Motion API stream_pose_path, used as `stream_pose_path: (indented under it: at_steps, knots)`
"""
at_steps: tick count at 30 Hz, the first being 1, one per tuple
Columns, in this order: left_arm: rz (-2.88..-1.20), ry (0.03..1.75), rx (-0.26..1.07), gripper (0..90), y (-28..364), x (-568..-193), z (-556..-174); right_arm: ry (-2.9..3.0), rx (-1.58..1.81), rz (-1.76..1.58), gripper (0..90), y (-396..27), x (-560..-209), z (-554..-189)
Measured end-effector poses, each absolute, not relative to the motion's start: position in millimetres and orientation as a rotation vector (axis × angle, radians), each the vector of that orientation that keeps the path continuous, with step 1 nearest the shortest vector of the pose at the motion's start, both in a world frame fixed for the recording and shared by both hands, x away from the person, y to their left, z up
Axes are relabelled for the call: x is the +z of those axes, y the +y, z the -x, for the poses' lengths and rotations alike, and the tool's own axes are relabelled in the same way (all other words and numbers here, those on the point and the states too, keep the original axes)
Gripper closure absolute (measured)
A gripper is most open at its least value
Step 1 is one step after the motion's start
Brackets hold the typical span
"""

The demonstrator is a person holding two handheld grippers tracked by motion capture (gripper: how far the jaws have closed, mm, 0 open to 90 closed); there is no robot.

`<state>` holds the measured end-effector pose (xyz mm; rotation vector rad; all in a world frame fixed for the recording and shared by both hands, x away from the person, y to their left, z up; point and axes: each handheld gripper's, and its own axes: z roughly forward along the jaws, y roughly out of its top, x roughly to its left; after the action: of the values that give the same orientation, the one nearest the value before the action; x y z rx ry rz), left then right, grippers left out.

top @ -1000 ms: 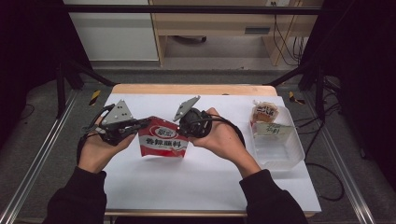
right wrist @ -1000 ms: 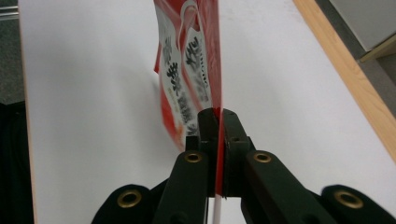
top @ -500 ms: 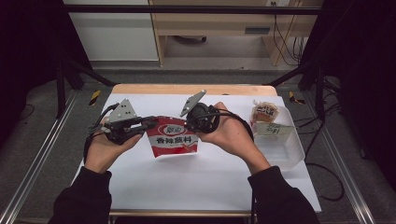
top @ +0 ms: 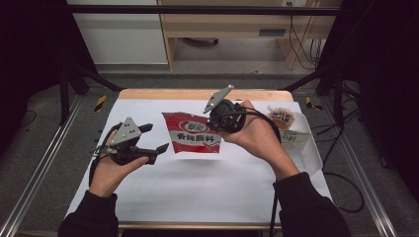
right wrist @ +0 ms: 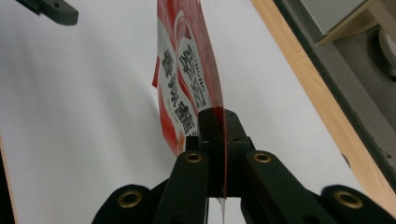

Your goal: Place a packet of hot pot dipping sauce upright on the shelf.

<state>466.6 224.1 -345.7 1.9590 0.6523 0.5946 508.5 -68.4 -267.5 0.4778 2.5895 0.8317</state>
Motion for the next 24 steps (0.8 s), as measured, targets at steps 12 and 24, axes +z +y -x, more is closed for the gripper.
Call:
stream_pose_path:
  at_steps: [12, 24]
  knots:
    - [-1.962, 0.877, 0.602, 8.0, 262.5, -416.9, -476.6, 2.503, 0.847, -0.533, 90.0, -103.7, -233.0, -497.0]
    - [-1.958, 0.928, 0.601, 6.5, 271.6, -435.3, -475.3, 2.411, 0.822, -0.653, 90.0, -166.1, -212.9, -481.8]
